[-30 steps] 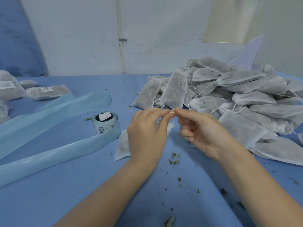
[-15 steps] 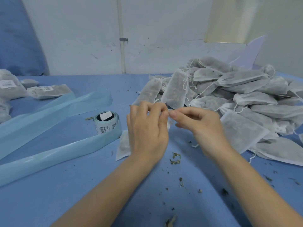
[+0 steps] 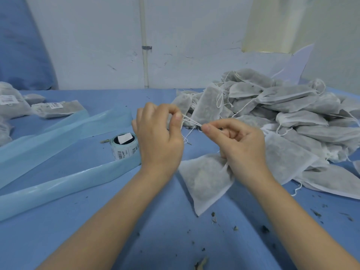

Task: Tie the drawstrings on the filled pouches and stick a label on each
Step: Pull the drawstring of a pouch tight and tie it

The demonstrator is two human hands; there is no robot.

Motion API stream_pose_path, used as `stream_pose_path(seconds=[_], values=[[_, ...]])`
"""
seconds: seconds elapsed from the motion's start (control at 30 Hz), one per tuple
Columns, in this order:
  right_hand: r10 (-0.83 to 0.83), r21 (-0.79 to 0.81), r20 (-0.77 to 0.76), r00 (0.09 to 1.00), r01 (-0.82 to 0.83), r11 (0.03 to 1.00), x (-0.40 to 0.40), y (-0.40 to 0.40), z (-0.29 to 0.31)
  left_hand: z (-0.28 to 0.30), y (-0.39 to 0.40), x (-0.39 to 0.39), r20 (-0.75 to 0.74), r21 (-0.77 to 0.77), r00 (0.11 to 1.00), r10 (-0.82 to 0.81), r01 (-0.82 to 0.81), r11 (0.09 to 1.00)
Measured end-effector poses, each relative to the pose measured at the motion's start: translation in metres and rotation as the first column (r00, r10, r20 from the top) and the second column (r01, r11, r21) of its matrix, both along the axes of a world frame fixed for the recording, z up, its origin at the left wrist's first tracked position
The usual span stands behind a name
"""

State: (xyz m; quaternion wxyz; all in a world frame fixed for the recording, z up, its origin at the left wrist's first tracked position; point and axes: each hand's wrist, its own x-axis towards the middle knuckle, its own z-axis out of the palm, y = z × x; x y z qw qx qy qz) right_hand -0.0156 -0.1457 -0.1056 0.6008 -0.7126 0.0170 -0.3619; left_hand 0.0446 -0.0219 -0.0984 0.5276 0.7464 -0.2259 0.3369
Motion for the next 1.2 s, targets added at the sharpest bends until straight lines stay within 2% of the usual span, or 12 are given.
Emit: stream_pose_path(seconds=[0.13,0.2,0.27,0.3,0.37,0.43,0.5,0.57,0.7,0.83,0.97,1.2], values=[[-0.074,0.037,-0.020,0.997,0.075,0.997,0.003,0.001,0.000,-0.005,-0.003,0.000,-0.104,-0.039,0.990,-0.093,0.089,0.995],[-0.106,0.204,-0.040,0.994,0.112,0.972,0.006,-0.001,-0.002,-0.011,-0.008,-0.004,-0.214,-0.067,0.962,-0.169,0.158,0.985],[-0.131,0.403,-0.037,0.991,0.134,0.905,0.010,-0.002,-0.001,-0.019,-0.013,-0.006,-0.413,-0.124,0.880,-0.234,0.200,0.972],[-0.154,0.472,-0.032,0.988,0.151,0.868,0.012,-0.002,-0.001,-0.020,-0.015,-0.006,-0.544,-0.185,0.784,-0.298,0.234,0.954],[-0.218,0.560,-0.019,0.976,0.191,0.806,0.016,-0.005,0.000,-0.017,-0.016,-0.007,-0.713,-0.440,0.435,-0.550,0.334,0.834],[-0.278,0.577,-0.016,0.960,0.236,0.782,0.017,-0.011,-0.001,-0.017,-0.015,-0.007,-0.668,-0.671,0.110,-0.736,0.339,0.659],[-0.280,0.532,-0.024,0.960,0.249,0.809,0.017,-0.017,-0.004,-0.018,-0.016,-0.007,-0.587,-0.775,0.003,-0.809,0.285,0.564],[-0.197,0.440,-0.042,0.980,0.195,0.876,0.015,-0.020,-0.005,-0.021,-0.016,-0.005,-0.557,-0.799,0.028,-0.830,0.255,0.545],[0.085,0.204,-0.074,0.994,-0.068,0.977,0.010,-0.021,-0.006,-0.026,-0.012,0.005,-0.552,-0.788,0.121,-0.825,0.246,0.564],[0.124,-0.052,-0.135,0.983,-0.132,0.990,0.005,-0.018,-0.006,-0.029,-0.009,0.010,-0.578,-0.776,0.163,-0.800,0.193,0.600],[0.123,-0.102,-0.137,0.983,-0.137,0.985,0.003,-0.016,-0.007,-0.027,-0.008,0.006,-0.546,-0.743,0.170,-0.820,0.355,0.568],[0.074,-0.102,-0.134,0.988,-0.088,0.991,0.006,-0.012,-0.011,-0.029,0.001,0.002,-0.581,-0.525,0.454,-0.675,0.425,0.738]])
